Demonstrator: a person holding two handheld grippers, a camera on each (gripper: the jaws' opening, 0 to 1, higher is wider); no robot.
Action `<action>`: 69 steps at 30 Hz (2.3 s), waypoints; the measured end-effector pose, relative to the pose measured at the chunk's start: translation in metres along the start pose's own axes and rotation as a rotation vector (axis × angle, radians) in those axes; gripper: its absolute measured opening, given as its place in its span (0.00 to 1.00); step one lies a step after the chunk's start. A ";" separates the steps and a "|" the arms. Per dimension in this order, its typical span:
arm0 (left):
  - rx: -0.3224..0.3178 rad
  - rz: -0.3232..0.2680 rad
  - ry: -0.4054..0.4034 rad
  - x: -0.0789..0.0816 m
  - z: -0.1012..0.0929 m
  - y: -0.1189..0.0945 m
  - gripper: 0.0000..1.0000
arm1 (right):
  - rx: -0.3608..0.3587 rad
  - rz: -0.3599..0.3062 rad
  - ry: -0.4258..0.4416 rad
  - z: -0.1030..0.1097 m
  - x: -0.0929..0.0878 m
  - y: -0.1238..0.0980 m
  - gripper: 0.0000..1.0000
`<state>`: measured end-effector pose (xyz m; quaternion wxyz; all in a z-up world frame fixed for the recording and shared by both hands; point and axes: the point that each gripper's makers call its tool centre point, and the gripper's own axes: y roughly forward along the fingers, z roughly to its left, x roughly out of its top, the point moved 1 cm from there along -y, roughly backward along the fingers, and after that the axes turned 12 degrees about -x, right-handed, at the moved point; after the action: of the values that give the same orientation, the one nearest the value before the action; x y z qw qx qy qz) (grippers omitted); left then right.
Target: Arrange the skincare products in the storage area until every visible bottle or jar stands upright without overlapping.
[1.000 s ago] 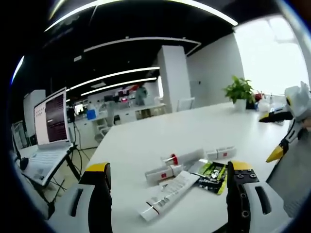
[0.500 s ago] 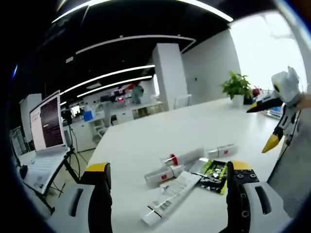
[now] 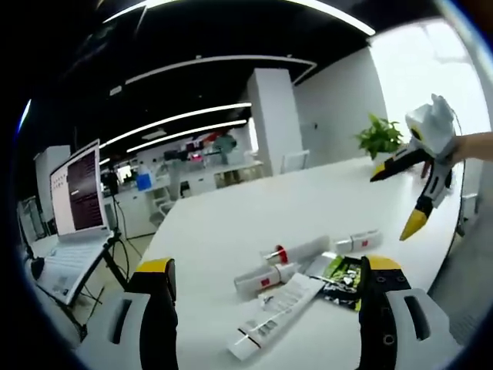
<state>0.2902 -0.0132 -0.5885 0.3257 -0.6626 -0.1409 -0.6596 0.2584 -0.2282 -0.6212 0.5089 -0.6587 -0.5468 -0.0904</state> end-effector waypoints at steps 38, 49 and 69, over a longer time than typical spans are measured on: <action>0.031 0.023 -0.013 -0.007 0.006 -0.001 0.97 | 0.223 0.075 -0.158 -0.007 0.043 0.122 0.81; 0.028 0.034 -0.015 -0.009 0.006 0.000 0.97 | 0.294 0.181 -0.203 -0.007 0.015 0.153 0.79; 0.024 0.052 -0.018 -0.013 0.007 0.001 0.97 | 0.473 0.285 -0.210 0.022 -0.016 0.174 0.71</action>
<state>0.2946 -0.0065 -0.6004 0.3491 -0.6681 -0.1345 -0.6432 0.3841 -0.2013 -0.7413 0.5965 -0.5975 -0.5045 0.1808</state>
